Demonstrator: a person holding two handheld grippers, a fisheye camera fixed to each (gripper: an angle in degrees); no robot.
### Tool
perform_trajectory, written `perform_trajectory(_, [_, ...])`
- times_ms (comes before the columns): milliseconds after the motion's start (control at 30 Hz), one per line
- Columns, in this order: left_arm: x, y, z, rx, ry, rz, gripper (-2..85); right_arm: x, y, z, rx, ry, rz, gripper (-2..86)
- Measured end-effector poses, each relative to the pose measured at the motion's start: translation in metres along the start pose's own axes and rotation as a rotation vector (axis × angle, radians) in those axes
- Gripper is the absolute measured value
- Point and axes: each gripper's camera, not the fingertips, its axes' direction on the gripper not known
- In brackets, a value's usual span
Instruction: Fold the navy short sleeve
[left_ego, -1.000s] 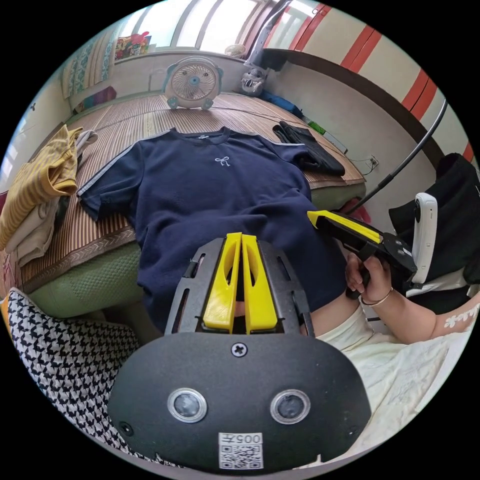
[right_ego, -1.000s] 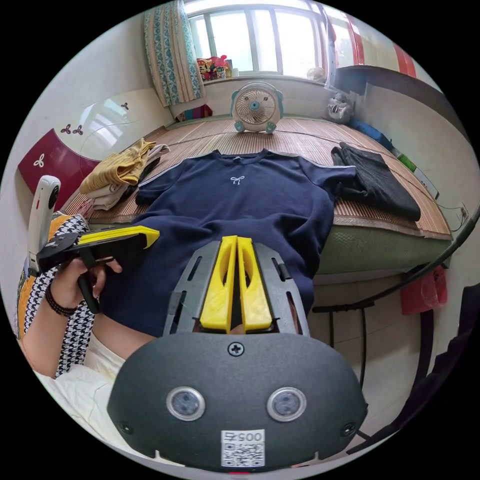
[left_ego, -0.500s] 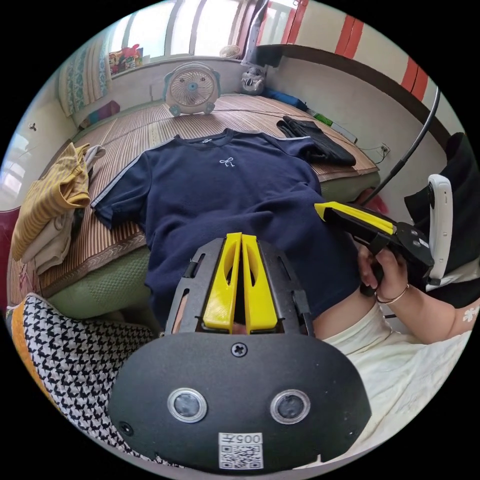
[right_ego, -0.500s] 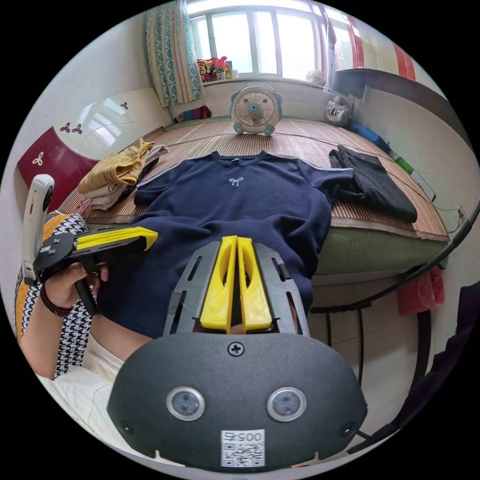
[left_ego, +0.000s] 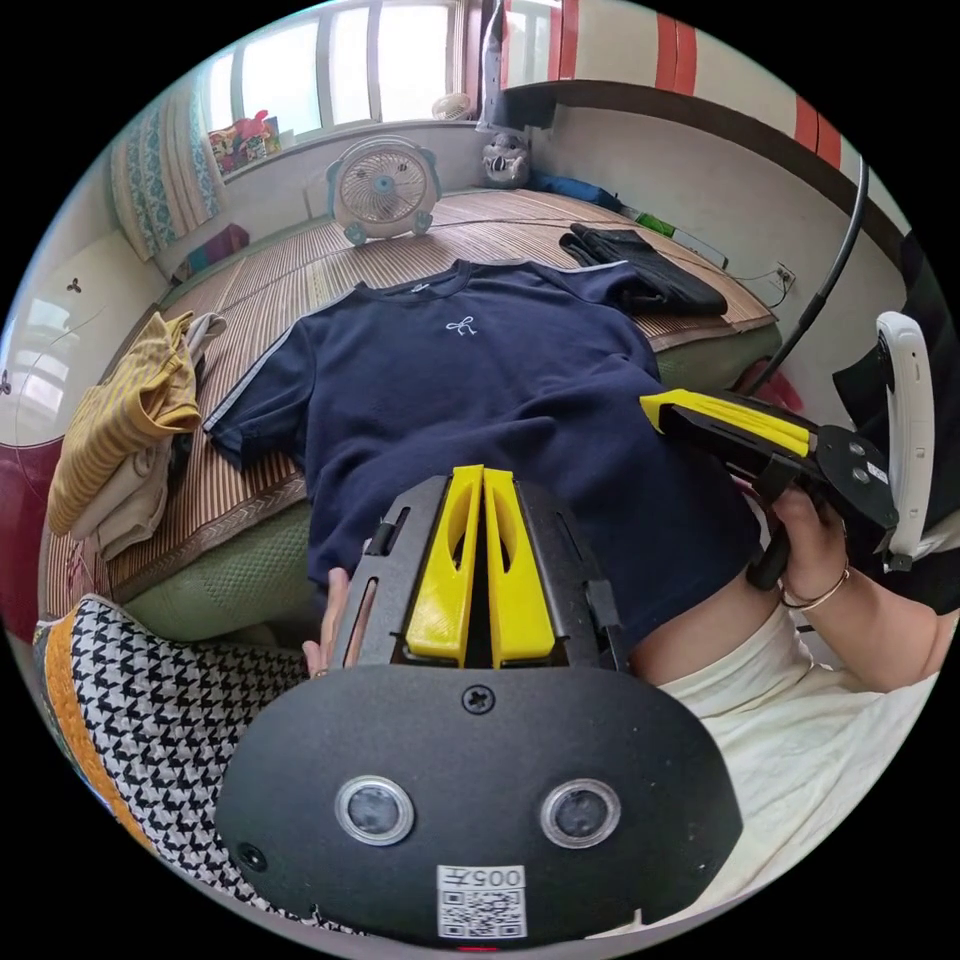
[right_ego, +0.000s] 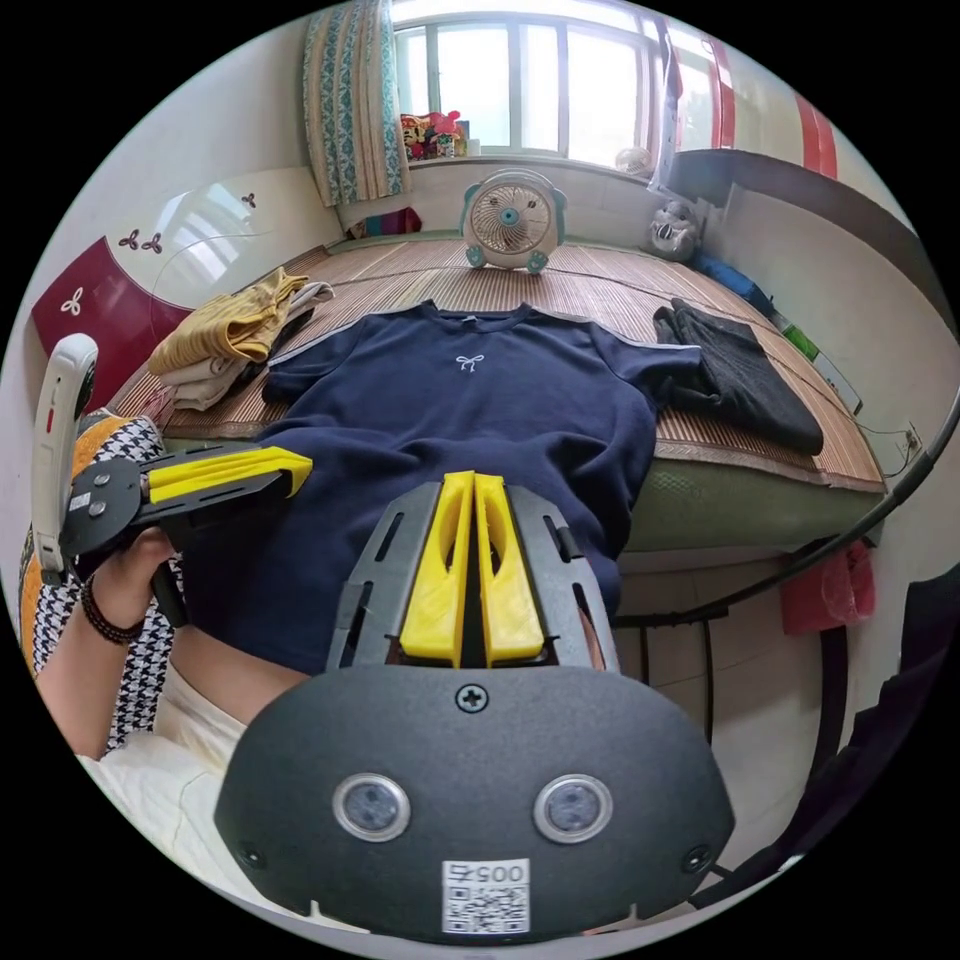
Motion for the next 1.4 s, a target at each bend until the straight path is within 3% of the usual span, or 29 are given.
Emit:
perform_trajectory(167, [0.014,0.004,0.003,-0.004,-0.035,0.019,-0.2,0.015,0.001,-0.001,0.000,-0.058,0.025,-1.5])
perform_trajectory(533, [0.046,0.009,0.009,-0.015,-0.142,0.068,-0.3,0.083,0.009,0.007,0.011,-0.380,0.193,-1.4])
perform_trajectory(967, [0.045,0.013,0.004,-0.007,-0.115,0.050,-0.2,0.060,0.003,0.009,-0.004,-0.294,0.144,-1.4])
perform_trajectory(1133, [0.041,0.013,0.000,-0.001,-0.095,0.037,-0.2,0.035,-0.001,0.008,-0.010,-0.174,0.095,-1.4])
perform_trajectory(1400, [0.010,0.010,-0.008,-0.001,0.070,-0.036,-0.3,0.015,-0.006,0.015,-0.019,-0.139,0.080,-1.4])
